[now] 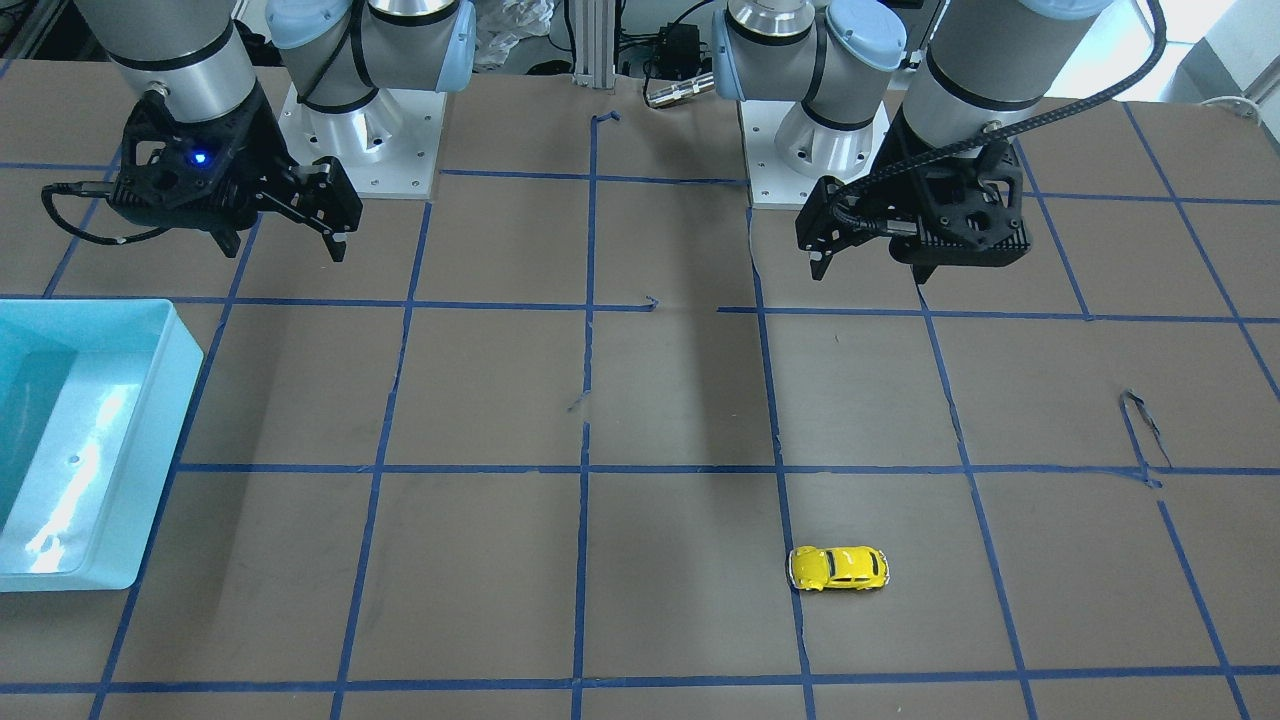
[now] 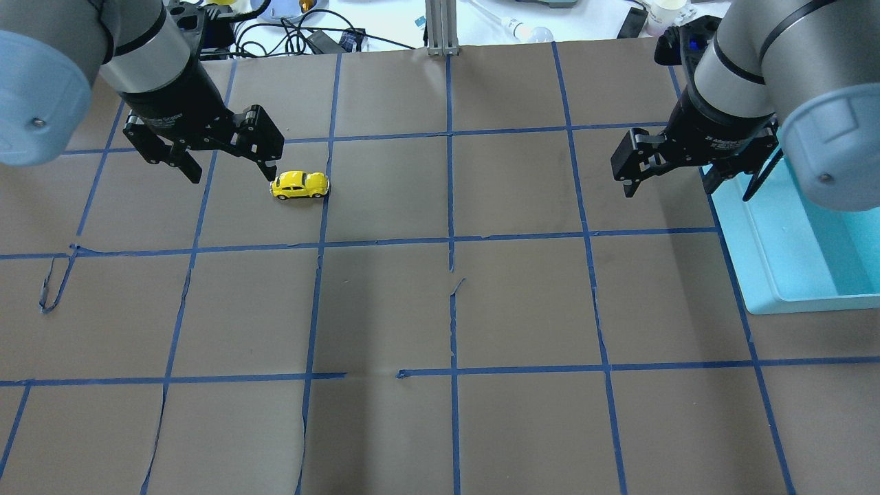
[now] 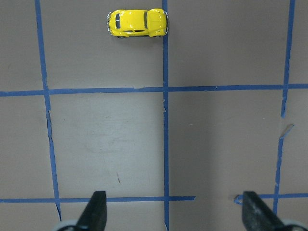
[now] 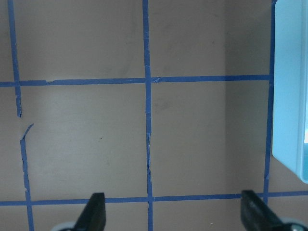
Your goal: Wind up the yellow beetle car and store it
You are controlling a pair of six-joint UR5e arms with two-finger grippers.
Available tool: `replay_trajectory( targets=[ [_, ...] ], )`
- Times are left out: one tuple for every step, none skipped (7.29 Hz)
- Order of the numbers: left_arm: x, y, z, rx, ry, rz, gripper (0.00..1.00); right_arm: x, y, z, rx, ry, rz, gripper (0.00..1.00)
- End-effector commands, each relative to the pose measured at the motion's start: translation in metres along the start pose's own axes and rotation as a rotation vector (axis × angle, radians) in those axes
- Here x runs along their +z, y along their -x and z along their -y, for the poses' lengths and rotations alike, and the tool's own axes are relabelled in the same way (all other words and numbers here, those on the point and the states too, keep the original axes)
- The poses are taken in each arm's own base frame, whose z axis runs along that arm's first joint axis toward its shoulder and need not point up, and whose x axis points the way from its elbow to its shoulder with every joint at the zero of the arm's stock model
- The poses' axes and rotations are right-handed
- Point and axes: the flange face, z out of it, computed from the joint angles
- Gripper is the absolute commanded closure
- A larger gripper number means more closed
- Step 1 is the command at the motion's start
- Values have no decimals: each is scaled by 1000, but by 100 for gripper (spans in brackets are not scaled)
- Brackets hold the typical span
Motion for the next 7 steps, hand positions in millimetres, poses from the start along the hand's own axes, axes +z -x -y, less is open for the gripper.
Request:
replay_trajectory(
  targets=[
    [0, 0, 0, 5, 0, 0, 0, 0, 0, 0, -1, 0, 1, 0],
    [0, 0, 0, 5, 0, 0, 0, -1, 1, 0, 0, -2, 6, 0],
    [0, 0, 0, 6, 0, 0, 0, 1, 0, 0, 3, 3, 3, 0],
    [0, 0, 0, 6, 0, 0, 0, -1, 0, 0, 2, -2, 1, 0],
    [0, 0, 0, 6, 0, 0, 0, 0, 1, 1, 9, 1, 3, 0],
    [0, 0, 0, 6, 0, 0, 0, 1, 0, 0, 11, 1, 3, 0],
    [0, 0, 0, 6, 0, 0, 0, -1, 2, 1, 14, -5, 9, 0]
  ],
)
